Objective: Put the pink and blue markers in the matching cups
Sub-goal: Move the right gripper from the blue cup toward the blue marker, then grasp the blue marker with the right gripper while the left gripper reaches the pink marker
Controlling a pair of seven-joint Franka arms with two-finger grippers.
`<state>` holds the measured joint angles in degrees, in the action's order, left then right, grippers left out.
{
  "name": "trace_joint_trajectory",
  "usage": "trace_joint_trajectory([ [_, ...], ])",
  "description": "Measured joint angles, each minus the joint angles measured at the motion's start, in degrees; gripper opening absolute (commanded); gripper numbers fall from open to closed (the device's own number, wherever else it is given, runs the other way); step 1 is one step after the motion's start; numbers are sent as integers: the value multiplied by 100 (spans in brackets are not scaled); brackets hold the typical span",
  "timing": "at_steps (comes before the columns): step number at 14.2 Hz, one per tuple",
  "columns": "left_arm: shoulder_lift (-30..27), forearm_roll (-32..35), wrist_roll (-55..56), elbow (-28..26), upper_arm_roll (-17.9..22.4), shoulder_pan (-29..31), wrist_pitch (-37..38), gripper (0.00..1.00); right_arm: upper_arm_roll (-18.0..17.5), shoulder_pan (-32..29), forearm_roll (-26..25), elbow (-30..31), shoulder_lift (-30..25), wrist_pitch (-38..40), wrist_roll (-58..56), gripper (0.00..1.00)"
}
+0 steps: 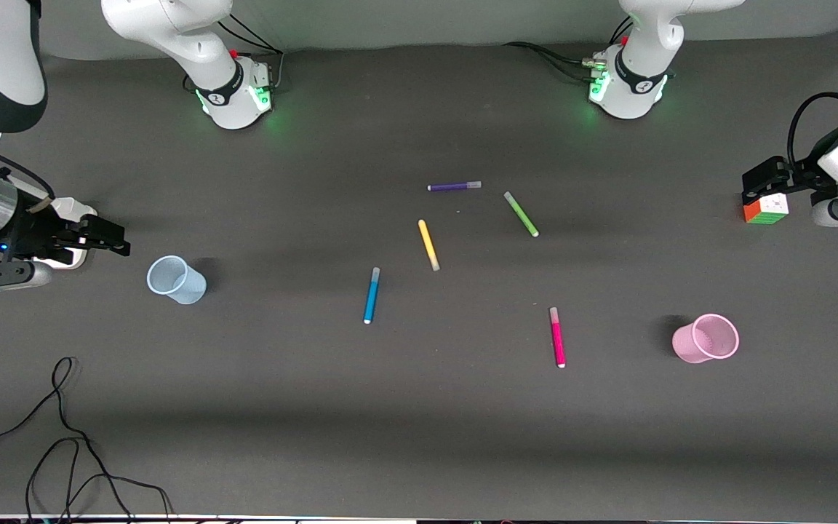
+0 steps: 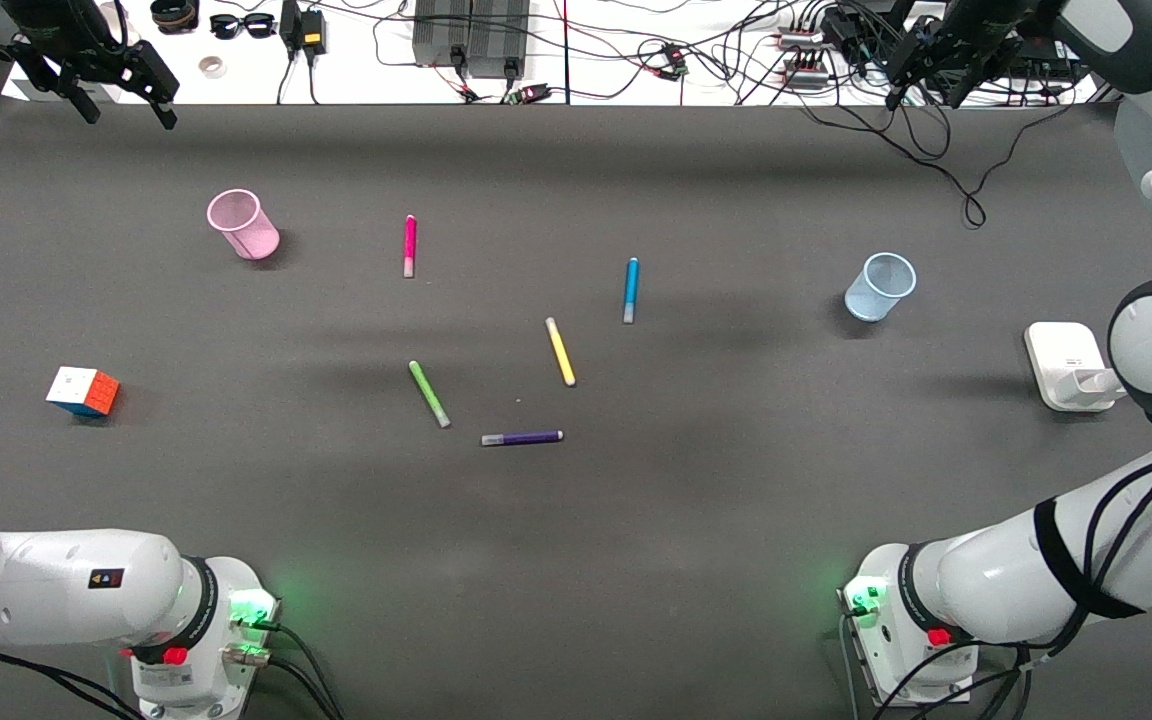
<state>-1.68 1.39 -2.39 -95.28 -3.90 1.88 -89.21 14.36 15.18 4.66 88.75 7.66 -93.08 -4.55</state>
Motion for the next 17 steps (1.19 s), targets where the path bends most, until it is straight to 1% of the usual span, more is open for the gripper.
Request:
trace_joint_trajectory([
  [5,56,-54,-1,0,2,-16,3,100,-5,67,5,46,86,0,4,100],
  [7,74,-94,-1,1,3,-28,6,100,-32,376,28,40,248,6,22,99],
  [9,90,-101,-4,2,6,-31,7,100,-56,848,79,-26,575,-5,421,99],
  [10,93,-101,-6,3,6,-34,8,100,-77,1014,273,-144,831,-25,796,99],
  [11,97,-101,-7,4,6,-36,9,100,-95,1108,597,-353,1150,-57,1239,99],
  [13,111,-105,-3,6,7,-41,8,100,-166,1153,1183,-1061,2009,-119,1903,99],
  [15,147,-178,79,12,-12,-77,-6,100,-427,1144,1431,-1743,2946,-128,2084,99],
  [17,270,-248,446,17,-159,-213,-114,100,-777,1159,1466,-2087,3737,-143,2178,99],
])
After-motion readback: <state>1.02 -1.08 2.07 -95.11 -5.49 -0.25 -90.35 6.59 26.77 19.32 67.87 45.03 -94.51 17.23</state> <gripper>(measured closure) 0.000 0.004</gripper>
